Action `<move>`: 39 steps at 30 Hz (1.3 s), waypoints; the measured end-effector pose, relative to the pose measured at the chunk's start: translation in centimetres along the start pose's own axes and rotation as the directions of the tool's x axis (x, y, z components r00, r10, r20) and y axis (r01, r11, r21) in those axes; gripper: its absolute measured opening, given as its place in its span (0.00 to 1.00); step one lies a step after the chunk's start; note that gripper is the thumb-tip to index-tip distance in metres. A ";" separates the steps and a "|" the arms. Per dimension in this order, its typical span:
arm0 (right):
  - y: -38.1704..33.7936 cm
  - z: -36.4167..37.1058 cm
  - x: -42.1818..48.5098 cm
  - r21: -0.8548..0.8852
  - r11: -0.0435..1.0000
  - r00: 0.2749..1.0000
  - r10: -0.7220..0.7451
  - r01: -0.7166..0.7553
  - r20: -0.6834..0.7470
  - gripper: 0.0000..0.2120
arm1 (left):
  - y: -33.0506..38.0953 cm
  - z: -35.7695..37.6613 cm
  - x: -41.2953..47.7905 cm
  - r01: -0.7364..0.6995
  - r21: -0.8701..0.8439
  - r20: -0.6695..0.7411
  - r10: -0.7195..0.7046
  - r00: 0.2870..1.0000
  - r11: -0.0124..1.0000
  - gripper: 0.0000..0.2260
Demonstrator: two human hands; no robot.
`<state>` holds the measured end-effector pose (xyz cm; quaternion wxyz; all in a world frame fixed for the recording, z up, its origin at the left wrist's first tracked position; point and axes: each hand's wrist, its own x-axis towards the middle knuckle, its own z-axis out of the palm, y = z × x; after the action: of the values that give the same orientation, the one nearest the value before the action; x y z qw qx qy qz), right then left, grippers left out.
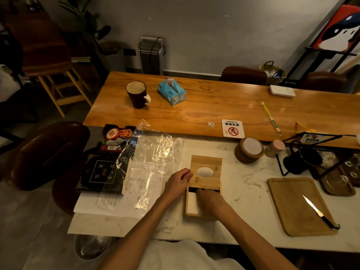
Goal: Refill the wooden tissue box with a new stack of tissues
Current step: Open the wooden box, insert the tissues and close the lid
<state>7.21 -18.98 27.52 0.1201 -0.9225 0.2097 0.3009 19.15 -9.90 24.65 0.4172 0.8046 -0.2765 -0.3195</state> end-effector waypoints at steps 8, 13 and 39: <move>0.1 0.4 -0.1 0.089 0.996 0.999 0.013 -0.016 0.034 0.21 | 0.0 0.1 -0.2 0.003 0.001 -0.021 -0.003 1.000 1.000 0.09; -0.1 0.4 0.0 0.128 0.990 0.996 0.044 -0.054 0.075 0.21 | 0.1 0.1 -0.3 0.020 -0.040 -0.015 -0.021 1.000 0.999 0.08; 0.7 5.3 -7.5 0.340 0.892 0.919 0.366 -0.300 -0.149 0.26 | -0.1 2.9 -9.1 0.062 0.482 0.274 -0.218 0.937 0.874 0.24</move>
<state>-1.32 -15.37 27.80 0.1871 -0.8686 0.4214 0.1815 11.20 -4.83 25.89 0.1365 0.8366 -0.3492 -0.3995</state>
